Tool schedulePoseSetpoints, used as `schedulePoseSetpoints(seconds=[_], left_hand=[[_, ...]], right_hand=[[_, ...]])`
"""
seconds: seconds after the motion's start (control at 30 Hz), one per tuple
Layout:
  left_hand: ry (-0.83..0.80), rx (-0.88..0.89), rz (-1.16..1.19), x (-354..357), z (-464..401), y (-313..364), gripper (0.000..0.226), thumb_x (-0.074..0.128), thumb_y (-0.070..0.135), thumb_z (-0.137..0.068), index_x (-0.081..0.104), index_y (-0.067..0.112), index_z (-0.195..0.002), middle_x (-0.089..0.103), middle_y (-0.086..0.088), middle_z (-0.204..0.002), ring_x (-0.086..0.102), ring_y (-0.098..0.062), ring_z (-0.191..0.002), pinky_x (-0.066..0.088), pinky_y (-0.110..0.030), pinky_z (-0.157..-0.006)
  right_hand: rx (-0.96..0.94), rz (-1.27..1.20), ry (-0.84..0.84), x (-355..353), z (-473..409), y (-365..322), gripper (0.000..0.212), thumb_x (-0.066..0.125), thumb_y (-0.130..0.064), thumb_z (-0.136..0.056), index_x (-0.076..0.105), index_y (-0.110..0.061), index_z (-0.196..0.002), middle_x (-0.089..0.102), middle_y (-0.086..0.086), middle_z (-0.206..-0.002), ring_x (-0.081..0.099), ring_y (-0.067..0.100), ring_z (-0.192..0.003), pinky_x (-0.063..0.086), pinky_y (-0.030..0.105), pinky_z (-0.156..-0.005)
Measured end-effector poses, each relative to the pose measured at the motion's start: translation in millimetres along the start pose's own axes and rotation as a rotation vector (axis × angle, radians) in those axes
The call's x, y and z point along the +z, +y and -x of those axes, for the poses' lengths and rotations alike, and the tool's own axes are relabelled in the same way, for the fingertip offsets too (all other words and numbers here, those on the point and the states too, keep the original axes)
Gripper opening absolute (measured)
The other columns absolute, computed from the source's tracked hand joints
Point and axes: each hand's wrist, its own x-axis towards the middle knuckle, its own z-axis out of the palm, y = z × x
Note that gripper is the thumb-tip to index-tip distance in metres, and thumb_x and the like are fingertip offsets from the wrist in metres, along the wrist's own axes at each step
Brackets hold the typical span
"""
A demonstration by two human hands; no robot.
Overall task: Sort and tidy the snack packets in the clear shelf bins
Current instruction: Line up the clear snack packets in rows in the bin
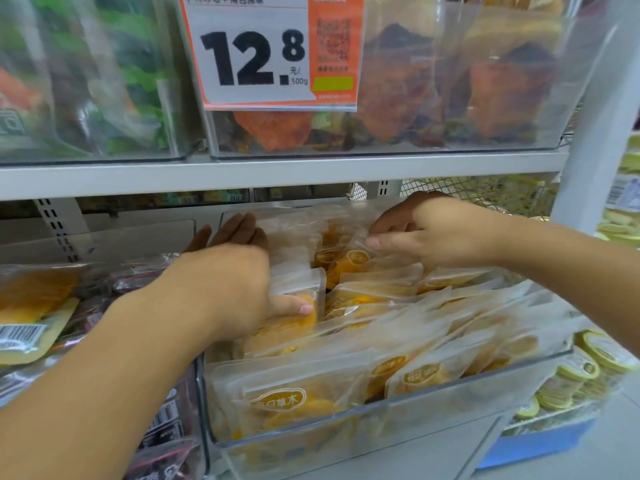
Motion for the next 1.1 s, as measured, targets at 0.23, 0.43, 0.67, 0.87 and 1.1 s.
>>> schedulePoseSetpoints(seconds=[0.23, 0.43, 0.67, 0.87, 1.1], left_hand=[[-0.01, -0.006, 0.001, -1.1, -1.6, 2.9, 0.129, 0.03, 0.092, -0.07, -0.011, 0.006, -0.157, -0.027, -0.007, -0.163, -0.021, -0.019, -0.152, -0.004, -0.039, -0.124], [0.016, 0.004, 0.043, 1.2, -0.7, 0.0, 0.131, 0.034, 0.093, -0.07, -0.01, 0.005, -0.157, -0.026, -0.008, -0.163, -0.017, -0.02, -0.153, -0.004, -0.038, -0.123], [0.09, 0.039, 0.059, 5.1, -1.4, -2.0, 0.131, 0.035, 0.093, -0.07, -0.013, 0.009, -0.158, -0.026, -0.006, -0.164, -0.018, -0.018, -0.153, -0.005, -0.037, -0.123], [0.284, 0.279, 0.109, 2.7, -1.9, 15.7, 0.105, 0.059, 0.082, -0.074, 0.01, 0.042, -0.158, 0.004, 0.01, -0.168, 0.01, -0.013, -0.154, 0.019, -0.041, -0.125], [0.224, 0.302, 0.143, 4.7, -9.7, 18.8, 0.086, 0.065, 0.074, -0.076, 0.032, 0.04, -0.148, 0.048, 0.01, -0.147, 0.051, -0.017, -0.127, 0.049, -0.041, -0.102]], right_hand=[[0.007, 0.192, -0.061, 7.0, -34.5, 1.3, 0.007, 0.078, -0.035, -0.084, 0.077, -0.033, -0.091, 0.057, -0.022, -0.066, 0.056, 0.001, -0.068, 0.036, 0.012, -0.056], [-0.19, 0.266, 0.037, 25.0, -49.1, -21.6, 0.029, 0.06, -0.046, -0.095, 0.076, -0.021, -0.096, 0.054, -0.005, -0.091, 0.052, 0.019, -0.088, 0.032, 0.027, -0.069], [-0.111, 0.219, -0.051, 29.9, -43.0, -21.3, 0.014, 0.06, -0.017, -0.096, 0.071, -0.02, -0.103, 0.07, -0.003, -0.102, 0.063, 0.021, -0.095, 0.046, 0.024, -0.077], [-0.068, 0.287, -0.16, 36.1, -38.7, -39.1, 0.035, 0.061, -0.048, -0.094, 0.062, -0.025, -0.121, 0.063, -0.001, -0.117, 0.055, 0.021, -0.093, 0.043, 0.027, -0.08], [-0.175, 0.622, -0.082, 14.6, -24.0, -55.5, 0.02, 0.051, -0.013, -0.098, 0.044, -0.022, -0.081, 0.036, -0.002, -0.073, 0.045, 0.023, -0.068, 0.038, 0.028, -0.067]])
